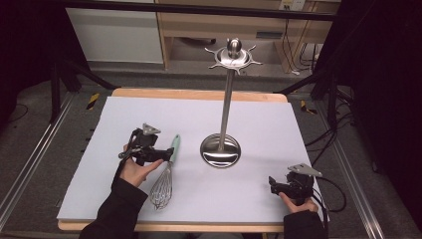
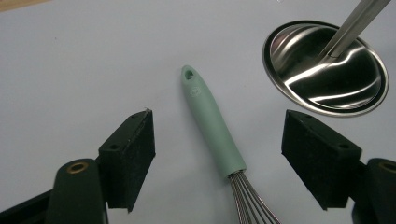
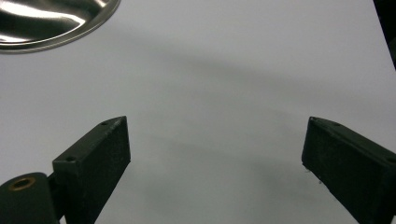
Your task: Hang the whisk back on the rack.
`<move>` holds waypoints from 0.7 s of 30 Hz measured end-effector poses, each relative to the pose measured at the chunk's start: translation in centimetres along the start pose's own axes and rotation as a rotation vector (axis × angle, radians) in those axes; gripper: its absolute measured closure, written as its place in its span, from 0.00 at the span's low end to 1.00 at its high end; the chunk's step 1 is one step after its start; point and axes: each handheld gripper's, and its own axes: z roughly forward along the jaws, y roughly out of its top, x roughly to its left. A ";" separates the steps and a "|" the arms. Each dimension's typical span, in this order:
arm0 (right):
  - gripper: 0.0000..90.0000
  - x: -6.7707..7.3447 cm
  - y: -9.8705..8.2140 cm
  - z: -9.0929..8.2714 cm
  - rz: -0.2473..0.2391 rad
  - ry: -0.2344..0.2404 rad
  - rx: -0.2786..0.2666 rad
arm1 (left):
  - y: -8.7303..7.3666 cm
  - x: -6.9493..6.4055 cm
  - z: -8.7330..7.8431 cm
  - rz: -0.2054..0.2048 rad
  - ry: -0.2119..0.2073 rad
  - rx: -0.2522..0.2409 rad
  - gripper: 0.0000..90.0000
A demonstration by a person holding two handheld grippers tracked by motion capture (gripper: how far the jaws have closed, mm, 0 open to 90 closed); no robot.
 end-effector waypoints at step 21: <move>0.09 0.0 0.0 0.2 -0.007 0.004 0.014 | -0.1 -0.3 3.1 0.013 0.007 0.145 0.39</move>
